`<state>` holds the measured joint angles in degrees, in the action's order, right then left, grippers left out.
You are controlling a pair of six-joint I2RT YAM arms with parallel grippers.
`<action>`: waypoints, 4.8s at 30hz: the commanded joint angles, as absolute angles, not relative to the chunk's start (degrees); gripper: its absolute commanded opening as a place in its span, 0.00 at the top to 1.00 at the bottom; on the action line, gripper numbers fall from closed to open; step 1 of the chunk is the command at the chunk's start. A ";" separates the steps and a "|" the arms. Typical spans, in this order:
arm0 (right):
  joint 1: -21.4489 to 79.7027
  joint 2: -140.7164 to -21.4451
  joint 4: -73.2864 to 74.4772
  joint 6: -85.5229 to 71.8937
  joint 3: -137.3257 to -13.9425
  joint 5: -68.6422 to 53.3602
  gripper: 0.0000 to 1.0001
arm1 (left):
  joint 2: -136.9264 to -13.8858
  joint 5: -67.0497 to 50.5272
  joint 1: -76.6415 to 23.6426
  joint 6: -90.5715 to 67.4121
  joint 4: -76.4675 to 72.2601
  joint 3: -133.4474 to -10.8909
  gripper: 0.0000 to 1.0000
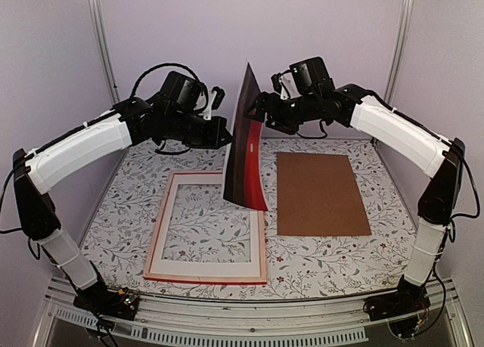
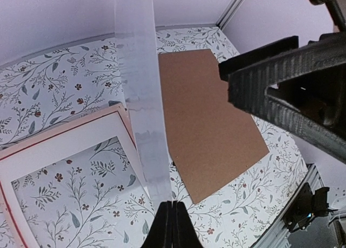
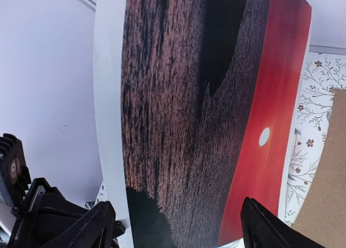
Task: Put the photo into the frame
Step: Turn over the photo, then place the photo on the glass panel, then pick up the photo from the glass panel.
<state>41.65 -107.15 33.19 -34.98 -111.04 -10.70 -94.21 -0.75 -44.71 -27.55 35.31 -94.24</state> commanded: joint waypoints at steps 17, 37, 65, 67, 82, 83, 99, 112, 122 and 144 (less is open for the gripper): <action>44.19 -110.96 38.02 -36.33 -119.74 -5.35 0.20 | -99.15 -0.35 -48.09 -28.51 33.81 -97.16 1.00; 45.26 -114.44 43.92 -36.37 -122.23 6.39 0.52 | -103.45 3.36 -52.50 -28.78 33.35 -99.18 1.00; 45.35 -109.48 52.37 -28.23 -124.73 10.69 1.00 | -83.41 3.70 -45.83 -25.84 20.81 -81.30 0.05; 45.91 -108.74 51.21 -27.65 -124.92 7.66 1.00 | -78.81 4.81 -41.75 -26.58 21.45 -78.19 0.00; 55.01 -110.41 35.38 -31.01 -131.67 -23.94 1.00 | -74.21 0.45 -11.09 -28.91 26.98 -68.24 0.00; 55.02 -110.40 35.10 -31.37 -131.31 -24.67 1.00 | -73.92 0.63 -9.90 -28.87 26.97 -68.02 0.00; 40.52 -108.02 10.30 -47.09 -80.13 -27.75 1.00 | -72.38 3.39 -5.62 -26.81 26.22 -64.56 0.00; 41.18 -117.34 10.52 -45.93 -80.10 -26.85 1.00 | -74.18 1.32 -6.09 -26.17 23.91 -61.61 0.01; 43.09 -121.59 9.16 -46.38 -83.42 -26.46 1.00 | -75.66 2.24 -8.13 -26.13 23.47 -60.91 0.00; 42.89 -118.78 7.74 -47.52 -86.31 -29.11 1.00 | -79.10 2.50 -11.95 -26.56 20.97 -55.38 0.00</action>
